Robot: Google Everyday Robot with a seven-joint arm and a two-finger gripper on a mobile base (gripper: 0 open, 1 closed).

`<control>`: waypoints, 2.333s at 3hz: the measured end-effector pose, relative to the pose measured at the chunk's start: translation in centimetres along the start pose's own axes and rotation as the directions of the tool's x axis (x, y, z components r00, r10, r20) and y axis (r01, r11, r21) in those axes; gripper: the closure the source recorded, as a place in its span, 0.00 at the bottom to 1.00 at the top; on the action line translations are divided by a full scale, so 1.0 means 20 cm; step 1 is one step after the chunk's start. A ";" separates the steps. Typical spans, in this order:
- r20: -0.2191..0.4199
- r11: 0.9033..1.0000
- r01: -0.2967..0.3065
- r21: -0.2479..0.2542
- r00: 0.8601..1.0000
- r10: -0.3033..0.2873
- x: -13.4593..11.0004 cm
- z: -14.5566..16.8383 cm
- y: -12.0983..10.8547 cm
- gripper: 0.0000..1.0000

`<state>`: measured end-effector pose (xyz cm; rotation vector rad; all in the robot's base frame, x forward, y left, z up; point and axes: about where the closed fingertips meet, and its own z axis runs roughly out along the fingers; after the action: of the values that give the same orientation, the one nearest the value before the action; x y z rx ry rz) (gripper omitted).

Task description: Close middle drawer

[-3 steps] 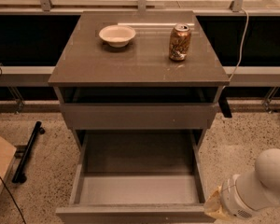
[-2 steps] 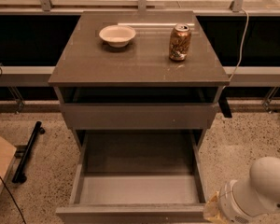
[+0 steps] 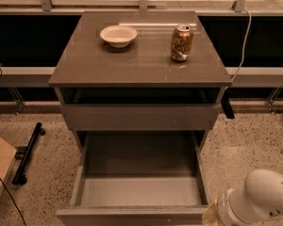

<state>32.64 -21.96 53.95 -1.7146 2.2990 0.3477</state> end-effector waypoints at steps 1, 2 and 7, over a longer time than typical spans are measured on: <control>0.041 0.999 -0.033 -0.008 0.999 0.033 0.07 0.13 -0.04 1.00; 0.094 0.997 -0.073 -0.020 0.993 0.075 0.14 0.23 -0.08 1.00; 0.222 0.981 -0.176 -0.078 0.957 0.189 0.22 0.60 -0.32 1.00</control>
Offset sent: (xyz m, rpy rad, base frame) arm 0.0173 -0.0241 -0.0860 0.1754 0.0206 -0.1214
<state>38.22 -23.62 40.94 -1.4050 2.2989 0.6189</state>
